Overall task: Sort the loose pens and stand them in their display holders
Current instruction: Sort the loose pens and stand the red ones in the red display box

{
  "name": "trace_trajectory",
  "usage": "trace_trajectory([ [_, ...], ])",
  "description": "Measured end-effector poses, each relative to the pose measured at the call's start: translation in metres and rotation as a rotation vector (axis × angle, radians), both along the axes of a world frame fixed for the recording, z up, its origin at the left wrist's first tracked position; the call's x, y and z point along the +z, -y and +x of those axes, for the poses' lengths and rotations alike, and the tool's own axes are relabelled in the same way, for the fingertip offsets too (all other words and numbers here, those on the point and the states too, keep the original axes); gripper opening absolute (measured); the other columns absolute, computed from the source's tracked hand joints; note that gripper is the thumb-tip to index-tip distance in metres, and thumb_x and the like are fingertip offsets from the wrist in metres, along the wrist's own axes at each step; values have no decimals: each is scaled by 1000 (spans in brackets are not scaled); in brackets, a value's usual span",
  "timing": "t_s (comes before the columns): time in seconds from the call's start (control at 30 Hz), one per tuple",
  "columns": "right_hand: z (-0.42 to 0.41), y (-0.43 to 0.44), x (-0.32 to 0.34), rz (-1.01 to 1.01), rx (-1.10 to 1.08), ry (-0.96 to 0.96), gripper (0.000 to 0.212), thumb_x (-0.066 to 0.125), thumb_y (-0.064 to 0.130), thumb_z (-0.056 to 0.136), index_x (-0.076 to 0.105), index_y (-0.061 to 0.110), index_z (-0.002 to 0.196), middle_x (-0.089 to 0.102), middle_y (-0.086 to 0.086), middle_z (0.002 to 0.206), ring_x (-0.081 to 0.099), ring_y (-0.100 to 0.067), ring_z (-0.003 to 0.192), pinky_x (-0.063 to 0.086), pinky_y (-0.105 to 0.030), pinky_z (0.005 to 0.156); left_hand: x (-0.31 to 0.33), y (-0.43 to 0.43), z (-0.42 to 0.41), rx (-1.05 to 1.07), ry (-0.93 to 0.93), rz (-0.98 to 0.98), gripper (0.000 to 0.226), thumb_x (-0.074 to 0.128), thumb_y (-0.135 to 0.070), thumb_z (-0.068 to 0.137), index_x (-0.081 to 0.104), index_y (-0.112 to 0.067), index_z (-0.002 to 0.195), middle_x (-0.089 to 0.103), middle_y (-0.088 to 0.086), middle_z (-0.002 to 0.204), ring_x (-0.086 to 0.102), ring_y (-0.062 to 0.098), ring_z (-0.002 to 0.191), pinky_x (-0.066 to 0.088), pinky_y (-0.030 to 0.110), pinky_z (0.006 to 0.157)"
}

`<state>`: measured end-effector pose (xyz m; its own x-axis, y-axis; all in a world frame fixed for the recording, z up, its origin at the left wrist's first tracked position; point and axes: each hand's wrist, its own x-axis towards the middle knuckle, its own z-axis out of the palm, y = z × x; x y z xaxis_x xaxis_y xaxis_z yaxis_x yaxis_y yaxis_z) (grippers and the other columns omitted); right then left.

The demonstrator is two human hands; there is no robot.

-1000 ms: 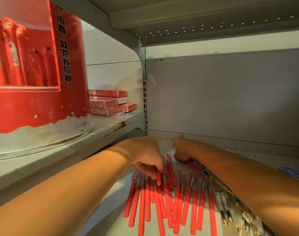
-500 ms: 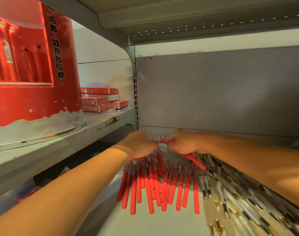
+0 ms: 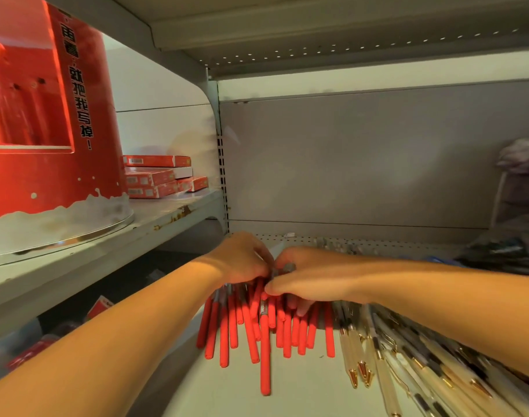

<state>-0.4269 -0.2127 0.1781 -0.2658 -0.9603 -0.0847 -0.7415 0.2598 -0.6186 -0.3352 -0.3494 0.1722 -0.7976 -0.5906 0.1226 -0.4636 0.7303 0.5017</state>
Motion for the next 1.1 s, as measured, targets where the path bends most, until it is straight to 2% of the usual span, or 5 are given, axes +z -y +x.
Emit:
trace_trajectory([
  [0.37, 5, -61, -22, 29, 396, -473, 116, 62, 87, 59, 3, 47, 150, 15, 22, 157, 24, -6, 143, 27, -35, 117, -16, 7, 8, -107, 147, -179, 39, 57, -56, 90, 57, -41, 126, 45, 0, 137, 46, 23, 126, 36, 32, 105],
  [0.53, 10, -59, -30, -9, 353, -473, 103, 56, 89, 64, 12, 50, 149, 23, 18, 157, 28, -9, 143, 28, -40, 117, -31, 2, 9, -129, 408, -217, 54, 15, -59, 102, 11, -45, 154, 4, -7, 166, 4, 21, 152, 3, 45, 121],
  [0.63, 13, -53, -34, -36, 304, -523, 81, 46, 85, 76, 29, 43, 143, 39, 11, 146, 43, -13, 130, 38, -39, 111, -28, 0, 11, -160, 302, -111, 51, 14, -51, 106, 19, -37, 155, 14, -10, 164, 14, 14, 149, 9, 19, 103],
  [0.93, 4, -33, -13, -23, 204, -396, 62, 57, 68, 84, 42, 37, 135, 56, 20, 115, 57, 4, 88, 49, -12, 69, -34, 8, 9, -118, 164, -99, 56, 30, -63, 99, 26, -42, 151, 34, -1, 155, 42, 27, 135, 34, 39, 109],
  [1.1, -34, -53, 2, 4, 13, -357, 27, 55, 45, 94, 56, 42, 121, 58, 23, 113, 55, 7, 99, 46, -20, 86, -32, 3, 2, -162, 140, -168, 48, 27, -65, 98, 33, -54, 144, 30, -4, 157, 35, 28, 140, 26, 41, 112],
])
